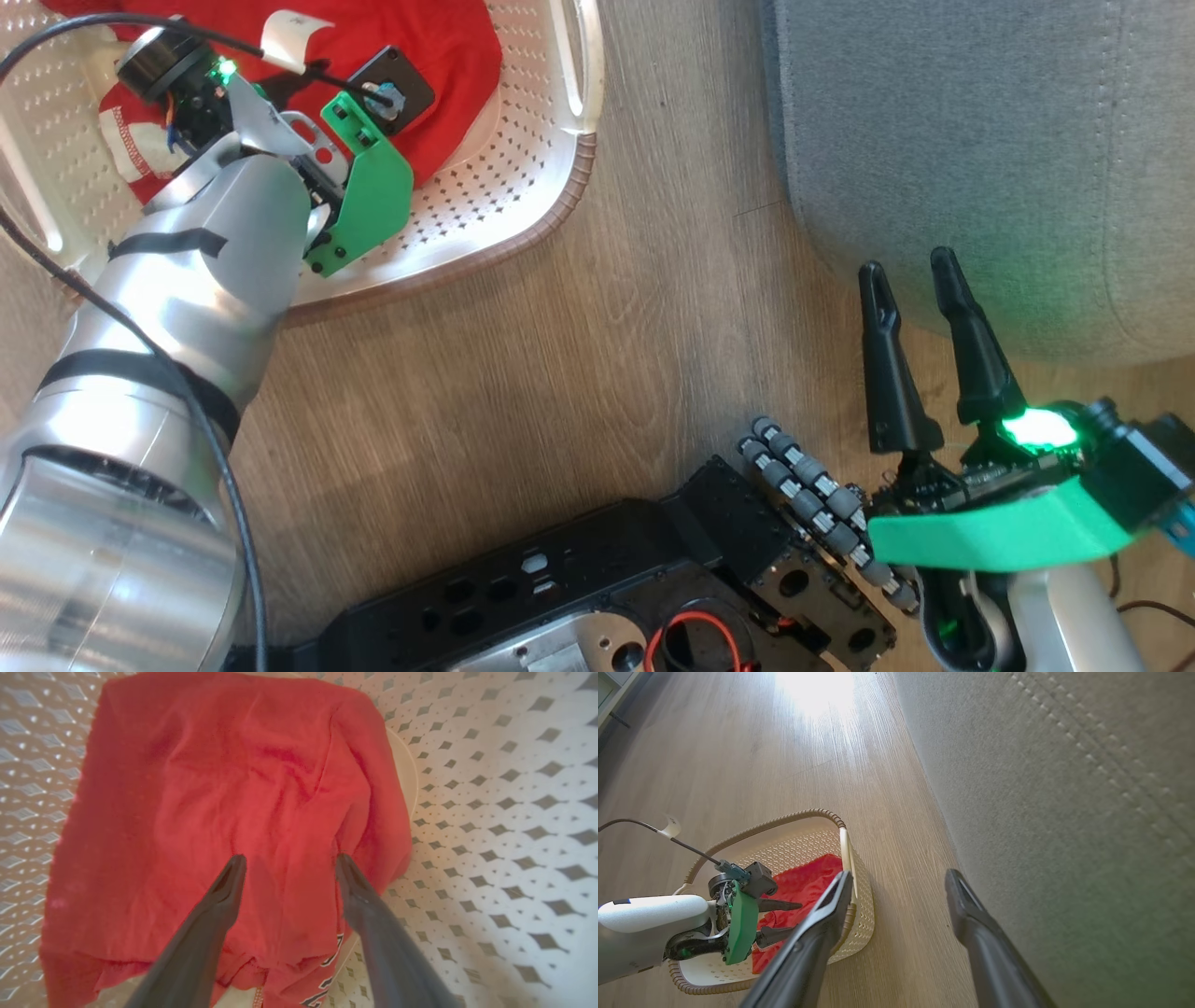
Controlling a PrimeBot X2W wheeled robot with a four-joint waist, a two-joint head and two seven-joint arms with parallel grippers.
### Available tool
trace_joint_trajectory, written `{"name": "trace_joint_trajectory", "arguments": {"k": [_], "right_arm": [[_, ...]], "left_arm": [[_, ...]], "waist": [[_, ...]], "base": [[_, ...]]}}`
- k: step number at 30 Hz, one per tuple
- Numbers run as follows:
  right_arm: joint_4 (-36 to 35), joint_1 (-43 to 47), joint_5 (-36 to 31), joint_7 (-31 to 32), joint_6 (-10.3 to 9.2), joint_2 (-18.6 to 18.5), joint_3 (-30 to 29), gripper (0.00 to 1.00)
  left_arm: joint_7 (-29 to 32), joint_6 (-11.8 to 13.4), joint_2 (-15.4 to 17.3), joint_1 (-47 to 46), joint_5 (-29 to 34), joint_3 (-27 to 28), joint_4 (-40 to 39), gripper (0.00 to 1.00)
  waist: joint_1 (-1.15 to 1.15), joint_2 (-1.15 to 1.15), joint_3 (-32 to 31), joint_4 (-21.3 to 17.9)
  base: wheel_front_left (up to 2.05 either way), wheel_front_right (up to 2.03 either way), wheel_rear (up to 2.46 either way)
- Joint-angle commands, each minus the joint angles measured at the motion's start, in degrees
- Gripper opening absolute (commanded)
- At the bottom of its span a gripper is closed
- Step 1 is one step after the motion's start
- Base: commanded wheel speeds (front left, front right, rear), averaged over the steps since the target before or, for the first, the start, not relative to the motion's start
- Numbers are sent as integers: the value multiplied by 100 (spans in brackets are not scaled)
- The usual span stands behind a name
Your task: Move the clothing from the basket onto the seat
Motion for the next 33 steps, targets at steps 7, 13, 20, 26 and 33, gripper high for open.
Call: {"name": "trace_joint_trajectory", "arguments": {"k": [7, 13, 20, 26, 33], "right_arm": [[-530, 604, -250, -51, 40, -33, 118, 100], [-877, 883, -462, -51, 40, -33, 152, 100], [-1070, 1055, -545, -51, 40, -33, 171, 100], [-1090, 1039, -553, -51, 40, -33, 167, 100], [-1154, 1070, -551, -51, 40, -33, 204, 100]], "left_arm": [[201, -6, 43, -33, -190, -15, -12, 100], [177, -7, 75, 39, -352, -96, -2, 100], [77, -7, 62, 125, -552, -303, 4, 100], [-137, -7, -19, 28, -727, -386, 3, 100], [-307, -7, -78, -141, -902, -404, -3, 100]], "waist": [[0, 0, 53, 173], [0, 0, 89, 314], [0, 0, 134, 396], [0, 0, 141, 446], [0, 0, 142, 431]], "base": [[0, 0, 0], [0, 0, 0], [0, 0, 0], [0, 0, 0], [0, 0, 0]]}}
